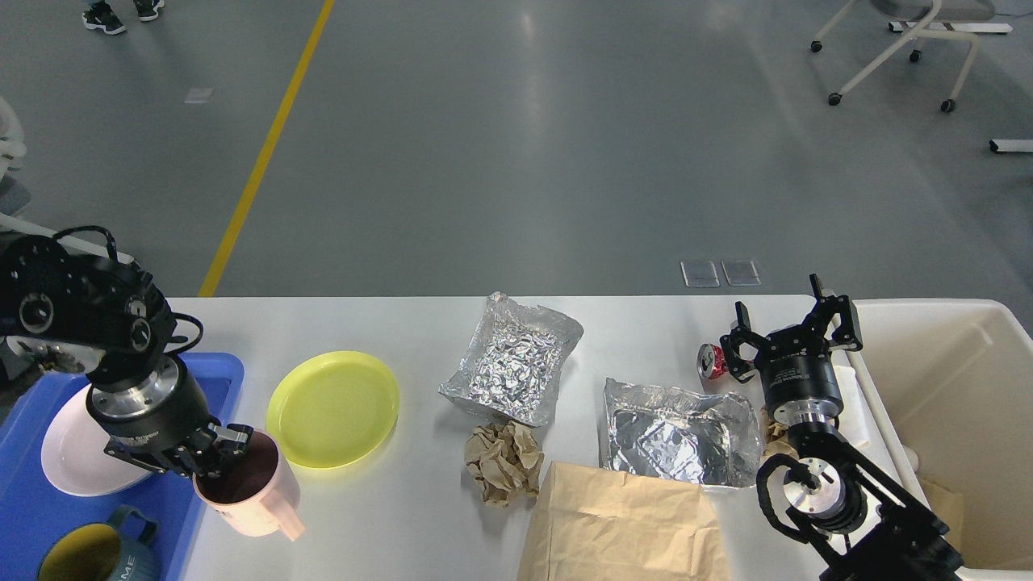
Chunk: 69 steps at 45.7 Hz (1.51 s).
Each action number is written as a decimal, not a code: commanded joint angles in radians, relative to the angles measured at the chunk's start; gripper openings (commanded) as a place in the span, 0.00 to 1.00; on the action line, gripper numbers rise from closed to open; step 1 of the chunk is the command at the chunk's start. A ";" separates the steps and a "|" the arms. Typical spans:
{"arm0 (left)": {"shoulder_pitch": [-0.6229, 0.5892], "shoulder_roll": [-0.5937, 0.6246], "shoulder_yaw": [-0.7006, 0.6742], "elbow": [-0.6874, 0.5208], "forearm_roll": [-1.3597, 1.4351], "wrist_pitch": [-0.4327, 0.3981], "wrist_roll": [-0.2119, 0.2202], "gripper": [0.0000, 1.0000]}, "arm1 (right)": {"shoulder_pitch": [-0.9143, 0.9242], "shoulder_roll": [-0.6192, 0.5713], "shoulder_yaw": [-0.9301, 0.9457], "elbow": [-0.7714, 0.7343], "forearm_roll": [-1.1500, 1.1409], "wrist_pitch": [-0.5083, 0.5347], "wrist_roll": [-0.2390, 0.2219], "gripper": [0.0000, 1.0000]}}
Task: Tidy desktop
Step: 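Close the left gripper around the pink cup, then lift the pink cup and carry it off the table edge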
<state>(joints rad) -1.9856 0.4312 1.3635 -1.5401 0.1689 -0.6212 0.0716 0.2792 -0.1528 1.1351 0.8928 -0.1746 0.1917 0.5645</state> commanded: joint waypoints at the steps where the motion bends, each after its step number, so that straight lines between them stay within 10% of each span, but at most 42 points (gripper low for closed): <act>1: -0.198 0.000 0.063 -0.049 -0.040 -0.118 -0.001 0.00 | 0.000 0.001 0.000 0.000 0.000 0.000 0.000 1.00; 15: -0.564 -0.029 0.164 -0.120 -0.084 -0.334 -0.010 0.00 | 0.000 -0.001 0.000 0.000 0.000 0.000 0.000 1.00; 34: -0.541 0.063 0.308 -0.061 -0.077 -0.339 -0.001 0.00 | 0.000 -0.001 0.000 0.000 0.000 0.000 0.000 1.00; 52: -0.260 0.489 0.276 0.323 0.221 -0.339 -0.012 0.00 | 0.000 -0.001 0.000 0.000 0.000 0.000 0.000 1.00; 69: 0.373 0.695 -0.268 0.681 0.385 -0.339 -0.117 0.01 | 0.000 -0.001 0.000 0.000 0.000 0.000 0.000 1.00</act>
<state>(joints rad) -1.8542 1.1185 1.3040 -0.9633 0.5203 -0.9602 0.0024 0.2792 -0.1533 1.1351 0.8928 -0.1750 0.1917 0.5645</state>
